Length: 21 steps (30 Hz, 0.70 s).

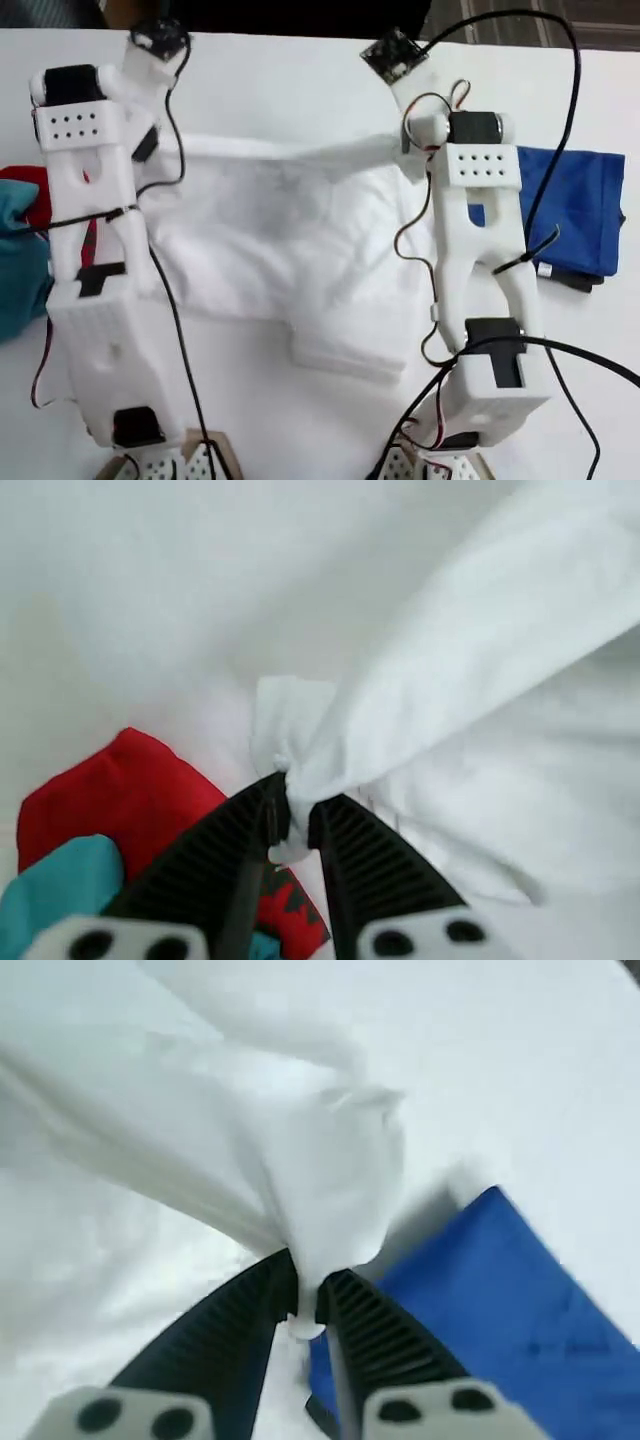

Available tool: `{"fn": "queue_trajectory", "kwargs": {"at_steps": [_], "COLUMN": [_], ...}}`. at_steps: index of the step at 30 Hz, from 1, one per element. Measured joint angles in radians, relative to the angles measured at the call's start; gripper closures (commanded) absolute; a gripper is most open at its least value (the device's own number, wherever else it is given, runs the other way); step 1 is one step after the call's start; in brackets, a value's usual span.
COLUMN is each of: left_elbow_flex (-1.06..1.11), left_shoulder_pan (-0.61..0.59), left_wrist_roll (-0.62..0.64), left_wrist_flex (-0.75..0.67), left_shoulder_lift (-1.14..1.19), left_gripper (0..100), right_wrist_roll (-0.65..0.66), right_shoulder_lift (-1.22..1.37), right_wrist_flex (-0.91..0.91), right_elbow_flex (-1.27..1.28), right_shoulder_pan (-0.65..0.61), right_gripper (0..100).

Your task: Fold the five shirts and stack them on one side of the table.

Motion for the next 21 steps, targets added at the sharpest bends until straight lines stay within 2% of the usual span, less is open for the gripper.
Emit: {"fn": "queue_trajectory", "kwargs": {"at_steps": [10, 16, 21], "left_elbow_flex": [0.6, 0.801, 0.836], "left_shoulder_pan": [0.005, 0.017, 0.02], "left_wrist_roll": [-0.002, -0.002, -0.002], "left_wrist_flex": [0.0, -0.028, -0.091], "left_shoulder_lift": [-0.315, -0.371, -0.379], "left_gripper": [97, 97, 97], "right_wrist_roll": [0.0, 0.068, 0.117], "right_shoulder_lift": [-0.124, -0.288, -0.466], "right_wrist_flex": [0.354, 0.367, 0.284], "right_elbow_flex": [0.015, 0.264, 0.474], "right_shoulder_pan": [-0.002, -0.002, -0.002], "right_gripper": [97.8, 97.8, 97.8]}}
